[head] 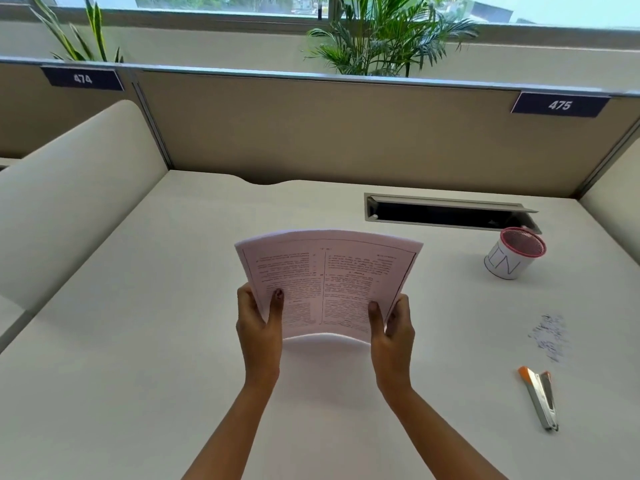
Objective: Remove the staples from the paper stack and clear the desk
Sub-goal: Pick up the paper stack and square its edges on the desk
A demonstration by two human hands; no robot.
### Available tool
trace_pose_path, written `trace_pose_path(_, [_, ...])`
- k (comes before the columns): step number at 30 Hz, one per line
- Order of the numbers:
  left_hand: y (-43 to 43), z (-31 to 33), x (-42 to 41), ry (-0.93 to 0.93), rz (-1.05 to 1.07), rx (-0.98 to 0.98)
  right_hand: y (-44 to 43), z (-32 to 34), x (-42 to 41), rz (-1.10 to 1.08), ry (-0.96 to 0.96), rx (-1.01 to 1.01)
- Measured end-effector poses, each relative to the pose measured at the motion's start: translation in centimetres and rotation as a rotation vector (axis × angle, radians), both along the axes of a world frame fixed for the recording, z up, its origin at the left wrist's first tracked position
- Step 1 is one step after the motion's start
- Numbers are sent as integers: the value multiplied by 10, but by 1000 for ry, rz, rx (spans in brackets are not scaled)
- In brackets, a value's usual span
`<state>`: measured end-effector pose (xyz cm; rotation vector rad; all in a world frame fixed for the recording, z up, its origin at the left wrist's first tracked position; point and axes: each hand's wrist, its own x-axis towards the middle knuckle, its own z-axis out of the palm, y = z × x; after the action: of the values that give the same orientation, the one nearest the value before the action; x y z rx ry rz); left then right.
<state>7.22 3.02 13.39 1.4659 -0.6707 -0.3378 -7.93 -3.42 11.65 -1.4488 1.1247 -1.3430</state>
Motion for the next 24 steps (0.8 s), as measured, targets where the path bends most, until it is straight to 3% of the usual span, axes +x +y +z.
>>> trace_pose_path(6, [4,-24,-1,33,-56,124,2,-24,-5,30,66,75])
trace_pose_path(15, [10,-29,-9,51,-27,120,9,-32,-10,21,63,107])
trace_pose_path(20, [14,-37,-6,-39,-26,202,10,-35,-17,65,79,134])
trace_pose_path(24, [13,-26,9,-132,-16,207,-12,-7,-31,26,-26,60])
